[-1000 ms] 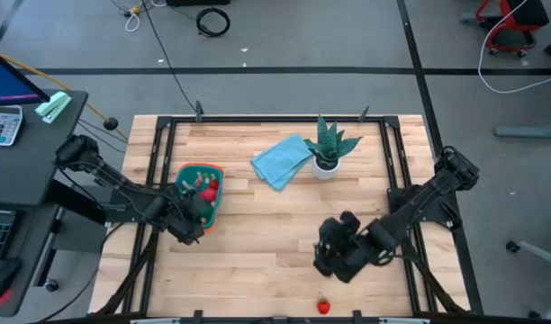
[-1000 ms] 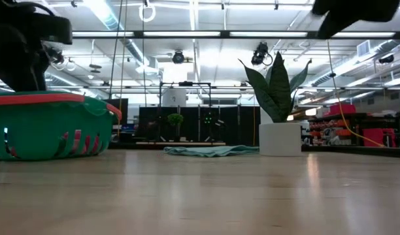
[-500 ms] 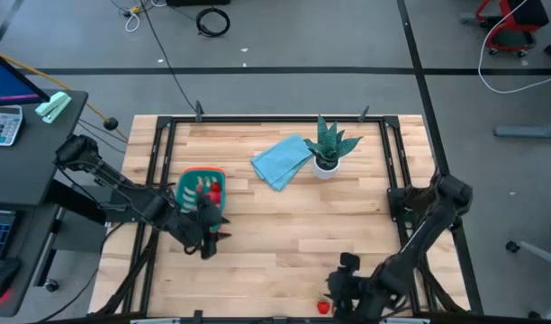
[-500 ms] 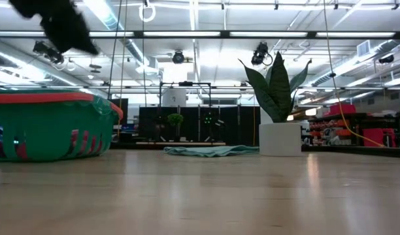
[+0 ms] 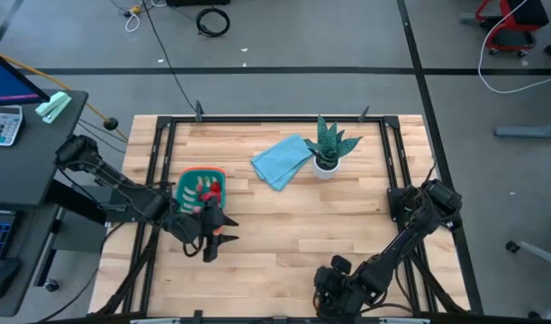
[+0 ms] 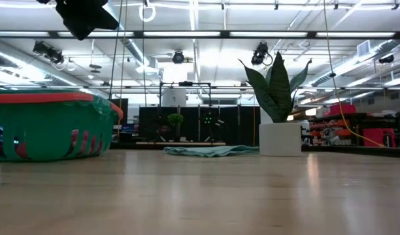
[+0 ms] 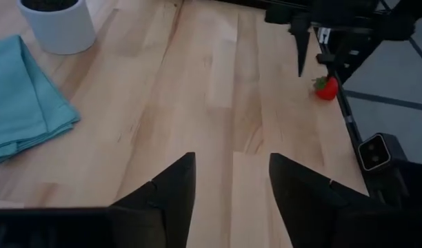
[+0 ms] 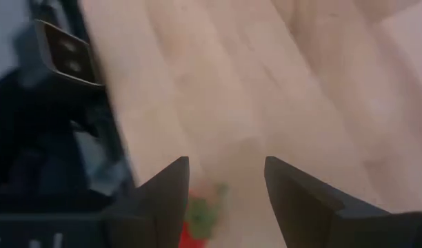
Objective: Pick and placing Produce into tupperware
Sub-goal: Put the red strawberry into the blue basket
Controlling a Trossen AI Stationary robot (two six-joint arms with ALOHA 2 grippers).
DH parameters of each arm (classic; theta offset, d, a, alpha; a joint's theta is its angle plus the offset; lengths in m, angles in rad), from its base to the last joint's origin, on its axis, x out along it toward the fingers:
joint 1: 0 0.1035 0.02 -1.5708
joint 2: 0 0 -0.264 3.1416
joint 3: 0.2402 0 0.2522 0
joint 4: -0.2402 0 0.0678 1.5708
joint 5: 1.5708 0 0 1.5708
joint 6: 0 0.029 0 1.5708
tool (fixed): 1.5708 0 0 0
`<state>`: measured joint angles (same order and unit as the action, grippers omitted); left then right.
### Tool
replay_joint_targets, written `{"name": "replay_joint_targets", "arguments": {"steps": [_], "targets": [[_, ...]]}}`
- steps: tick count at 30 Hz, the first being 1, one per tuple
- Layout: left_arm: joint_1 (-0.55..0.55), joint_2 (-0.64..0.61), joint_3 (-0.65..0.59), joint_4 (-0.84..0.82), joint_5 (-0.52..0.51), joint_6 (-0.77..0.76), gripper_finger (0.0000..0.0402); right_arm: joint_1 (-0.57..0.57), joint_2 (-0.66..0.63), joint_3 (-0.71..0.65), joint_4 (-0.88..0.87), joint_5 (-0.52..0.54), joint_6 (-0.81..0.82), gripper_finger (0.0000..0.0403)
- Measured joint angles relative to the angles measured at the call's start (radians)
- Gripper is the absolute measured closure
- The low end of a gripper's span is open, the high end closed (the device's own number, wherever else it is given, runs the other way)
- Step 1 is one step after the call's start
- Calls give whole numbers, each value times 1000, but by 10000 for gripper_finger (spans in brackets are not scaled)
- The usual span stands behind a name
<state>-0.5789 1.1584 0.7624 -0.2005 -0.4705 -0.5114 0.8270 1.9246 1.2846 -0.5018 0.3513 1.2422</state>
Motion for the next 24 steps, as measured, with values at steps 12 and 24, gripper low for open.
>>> {"name": "replay_joint_targets", "arguments": {"steps": [12, 24], "targets": [[0, 0, 0, 2, 0, 0, 225, 3, 54, 0, 31, -62, 230, 204], [0, 0, -1, 2, 0, 0, 228, 3, 60, 0, 47, -70, 332, 288]]}}
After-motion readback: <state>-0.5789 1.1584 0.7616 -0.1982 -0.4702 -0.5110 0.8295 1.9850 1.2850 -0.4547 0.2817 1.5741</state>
